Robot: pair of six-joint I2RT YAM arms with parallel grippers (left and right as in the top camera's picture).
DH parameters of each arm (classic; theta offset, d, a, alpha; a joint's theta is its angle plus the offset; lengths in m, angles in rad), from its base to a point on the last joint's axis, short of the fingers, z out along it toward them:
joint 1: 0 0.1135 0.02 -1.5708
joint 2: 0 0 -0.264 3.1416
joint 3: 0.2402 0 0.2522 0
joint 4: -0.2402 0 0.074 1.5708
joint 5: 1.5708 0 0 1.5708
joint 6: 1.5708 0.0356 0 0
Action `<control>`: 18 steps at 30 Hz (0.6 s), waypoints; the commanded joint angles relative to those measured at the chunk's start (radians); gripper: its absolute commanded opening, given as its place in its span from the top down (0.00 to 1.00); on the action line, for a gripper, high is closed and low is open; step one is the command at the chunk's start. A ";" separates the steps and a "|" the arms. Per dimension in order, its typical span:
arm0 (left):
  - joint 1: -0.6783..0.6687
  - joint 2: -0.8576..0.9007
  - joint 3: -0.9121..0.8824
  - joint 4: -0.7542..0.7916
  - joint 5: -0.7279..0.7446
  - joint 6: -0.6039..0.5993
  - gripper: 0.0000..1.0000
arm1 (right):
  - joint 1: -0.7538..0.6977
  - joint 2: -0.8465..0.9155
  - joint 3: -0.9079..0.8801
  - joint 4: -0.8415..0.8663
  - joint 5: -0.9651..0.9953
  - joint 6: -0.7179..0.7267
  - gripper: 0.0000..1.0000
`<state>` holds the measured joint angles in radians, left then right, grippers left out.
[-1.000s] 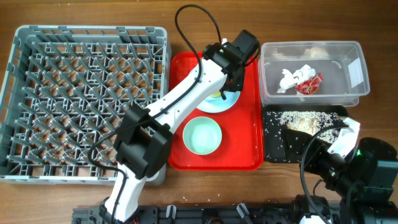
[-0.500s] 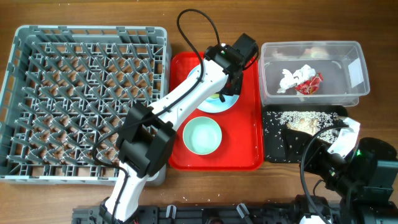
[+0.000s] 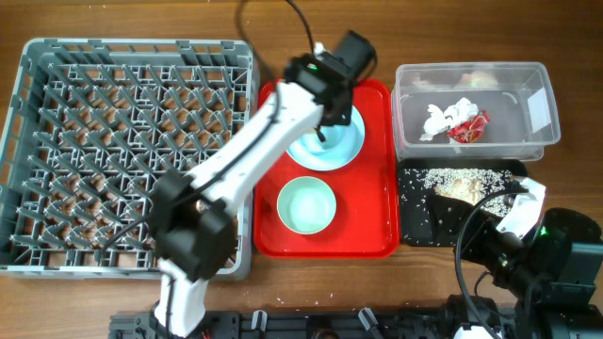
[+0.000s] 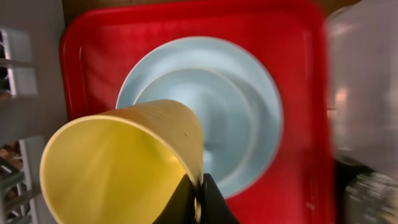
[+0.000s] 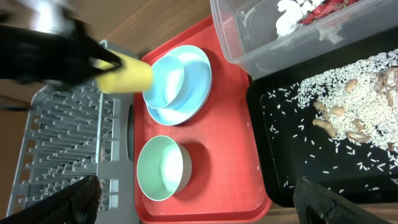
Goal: Sort waste into correct bins and load items into the dishwasher rack
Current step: 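Carry the yellow cup left and set it upside down in the rack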
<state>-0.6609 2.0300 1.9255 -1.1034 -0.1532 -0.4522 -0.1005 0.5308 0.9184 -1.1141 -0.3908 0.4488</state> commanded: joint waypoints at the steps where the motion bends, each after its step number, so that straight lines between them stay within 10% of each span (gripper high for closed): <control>1: 0.119 -0.195 0.036 -0.002 0.286 0.004 0.96 | 0.002 -0.005 0.003 0.003 0.010 0.006 0.00; 6: 0.424 -0.223 0.035 -0.023 0.850 0.084 0.96 | 0.002 -0.005 0.003 0.003 0.010 0.007 0.00; 18: 0.815 -0.058 -0.095 -0.082 1.512 0.316 0.96 | 0.002 -0.005 0.003 0.003 0.010 0.007 0.00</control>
<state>0.1265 1.8797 1.8854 -1.1889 1.0237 -0.2790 -0.1005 0.5308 0.9184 -1.1141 -0.3908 0.4488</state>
